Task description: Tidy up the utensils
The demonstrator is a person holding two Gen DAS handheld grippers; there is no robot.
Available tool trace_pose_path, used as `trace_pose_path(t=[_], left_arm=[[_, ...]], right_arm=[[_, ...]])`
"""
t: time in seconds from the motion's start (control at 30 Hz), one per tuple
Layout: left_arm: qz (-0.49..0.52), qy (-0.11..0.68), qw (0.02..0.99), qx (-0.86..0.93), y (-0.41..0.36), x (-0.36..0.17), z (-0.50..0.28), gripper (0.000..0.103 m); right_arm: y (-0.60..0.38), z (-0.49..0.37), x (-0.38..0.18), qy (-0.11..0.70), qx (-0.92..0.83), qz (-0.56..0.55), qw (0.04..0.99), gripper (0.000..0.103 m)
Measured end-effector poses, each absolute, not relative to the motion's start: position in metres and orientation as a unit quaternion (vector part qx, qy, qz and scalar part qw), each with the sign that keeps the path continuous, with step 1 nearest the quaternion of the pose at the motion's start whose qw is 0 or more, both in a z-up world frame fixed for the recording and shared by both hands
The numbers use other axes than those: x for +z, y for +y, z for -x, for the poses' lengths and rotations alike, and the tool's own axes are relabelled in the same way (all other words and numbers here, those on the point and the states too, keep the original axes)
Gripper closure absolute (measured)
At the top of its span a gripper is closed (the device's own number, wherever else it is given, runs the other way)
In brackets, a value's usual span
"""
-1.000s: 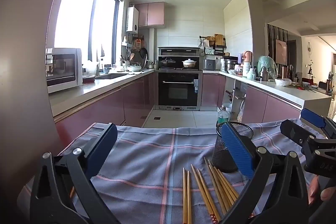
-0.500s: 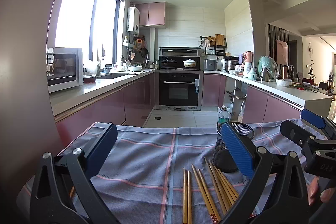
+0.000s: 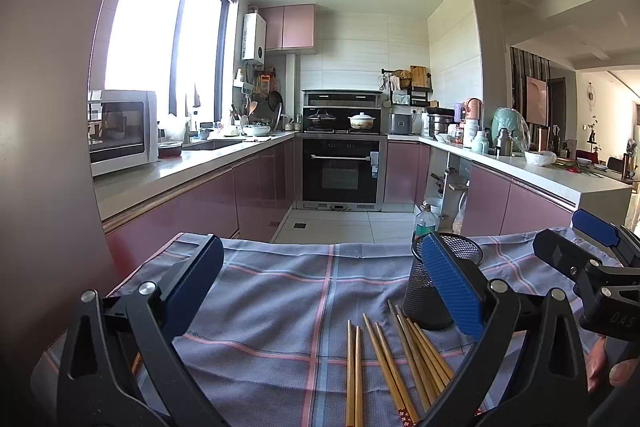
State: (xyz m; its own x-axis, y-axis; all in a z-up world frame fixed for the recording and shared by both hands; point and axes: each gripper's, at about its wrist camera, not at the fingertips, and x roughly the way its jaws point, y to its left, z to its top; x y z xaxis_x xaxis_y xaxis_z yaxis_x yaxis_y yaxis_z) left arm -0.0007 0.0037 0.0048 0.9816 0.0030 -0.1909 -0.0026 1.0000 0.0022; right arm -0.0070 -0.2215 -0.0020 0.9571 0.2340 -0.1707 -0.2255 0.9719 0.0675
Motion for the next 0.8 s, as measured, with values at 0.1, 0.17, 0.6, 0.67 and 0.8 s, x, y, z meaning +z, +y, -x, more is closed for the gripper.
trace_pose_path(t=[0.1,0.17,0.6,0.67,0.8], left_arm=[[-0.001,0.096,0.995,0.002,0.0007,0.0040,0.0014,0.005],[-0.001,0.095,0.995,0.003,-0.0018,0.0035,0.0021,0.005],[0.001,0.095,0.995,0.002,-0.0018,0.0036,0.0021,0.005],[0.001,0.095,0.995,0.002,-0.0018,0.0035,0.0022,0.005],[0.002,0.096,0.995,0.002,-0.0017,0.0038,0.0020,0.005]], right_arm=[[-0.2213,0.0068,-0.0021,0.089,0.116,-0.024,0.989,0.006],[-0.2218,0.0070,-0.0020,0.089,0.117,-0.024,0.989,0.006],[-0.2203,0.0083,0.0003,0.087,0.116,-0.024,0.989,0.006],[-0.2203,0.0085,0.0006,0.087,0.117,-0.025,0.989,0.006],[-0.2203,0.0090,0.0005,0.087,0.117,-0.025,0.989,0.006]])
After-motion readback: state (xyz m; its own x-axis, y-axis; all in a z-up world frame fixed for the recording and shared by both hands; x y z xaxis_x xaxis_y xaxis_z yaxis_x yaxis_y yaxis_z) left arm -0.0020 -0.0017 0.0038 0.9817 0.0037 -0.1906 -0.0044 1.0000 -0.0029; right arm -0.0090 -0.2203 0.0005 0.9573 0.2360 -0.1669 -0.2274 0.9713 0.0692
